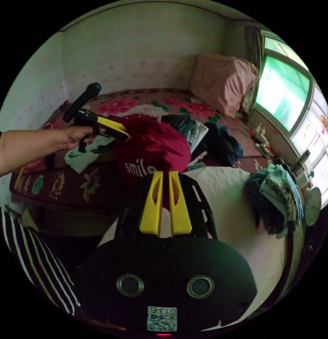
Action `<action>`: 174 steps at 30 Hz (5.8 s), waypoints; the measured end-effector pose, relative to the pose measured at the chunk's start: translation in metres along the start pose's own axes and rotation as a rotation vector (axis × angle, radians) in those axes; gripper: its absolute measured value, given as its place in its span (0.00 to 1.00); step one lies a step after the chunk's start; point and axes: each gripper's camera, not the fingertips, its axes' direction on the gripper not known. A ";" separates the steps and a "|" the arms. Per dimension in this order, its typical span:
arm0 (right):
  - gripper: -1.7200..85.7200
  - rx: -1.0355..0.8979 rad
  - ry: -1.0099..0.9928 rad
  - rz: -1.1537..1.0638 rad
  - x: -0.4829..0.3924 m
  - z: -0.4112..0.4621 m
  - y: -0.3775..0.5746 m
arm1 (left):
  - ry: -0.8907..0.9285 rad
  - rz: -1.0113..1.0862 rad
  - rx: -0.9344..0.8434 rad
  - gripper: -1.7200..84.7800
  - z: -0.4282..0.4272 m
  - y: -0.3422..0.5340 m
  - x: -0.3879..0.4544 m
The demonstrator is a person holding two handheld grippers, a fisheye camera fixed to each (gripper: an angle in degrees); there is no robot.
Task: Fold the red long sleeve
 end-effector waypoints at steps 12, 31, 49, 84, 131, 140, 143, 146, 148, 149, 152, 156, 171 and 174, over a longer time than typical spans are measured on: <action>0.03 -0.021 0.147 0.127 -0.070 -0.109 -0.028 | 0.330 0.043 0.210 0.06 -0.092 0.003 -0.068; 0.02 0.299 1.088 0.304 -0.175 -0.484 0.108 | 0.831 0.793 0.796 0.05 -0.290 -0.008 0.117; 0.07 0.028 0.270 0.469 0.032 -0.287 0.273 | 0.403 0.090 0.115 0.08 0.026 -0.095 0.154; 0.14 -0.155 0.569 1.029 0.068 -0.290 0.545 | 0.293 0.347 -0.090 0.09 0.226 -0.184 0.259; 0.07 -0.180 0.234 1.459 0.087 -0.284 0.693 | 0.438 0.453 -0.208 0.03 0.248 -0.215 0.298; 0.12 -0.257 0.386 1.267 0.034 -0.281 0.674 | 0.321 0.639 -0.154 0.17 0.233 -0.117 0.348; 0.14 -0.316 0.454 1.078 0.024 -0.261 0.641 | 0.164 0.801 -0.125 0.19 0.234 -0.080 0.396; 0.16 -0.411 0.491 0.866 0.015 -0.231 0.606 | -0.039 0.851 -0.015 0.20 0.237 -0.054 0.431; 0.15 -0.485 0.508 0.763 0.010 -0.214 0.591 | -0.071 0.881 -0.018 0.21 0.241 -0.046 0.444; 0.15 -0.520 0.535 0.720 0.008 -0.208 0.584 | -0.074 0.902 -0.048 0.20 0.245 -0.044 0.450; 0.09 -0.499 0.526 0.714 0.010 -0.212 0.574 | -0.060 0.906 -0.079 0.09 0.239 -0.044 0.454; 0.06 -0.480 0.528 0.741 0.013 -0.228 0.562 | -0.005 0.803 -0.031 0.03 0.211 -0.060 0.439; 0.04 -0.359 0.556 0.832 -0.041 -0.305 0.513 | -0.039 0.886 -0.019 0.17 0.167 0.039 0.464; 0.04 -0.343 0.566 0.840 -0.058 -0.321 0.507 | -0.028 0.774 -0.011 0.17 0.162 0.033 0.454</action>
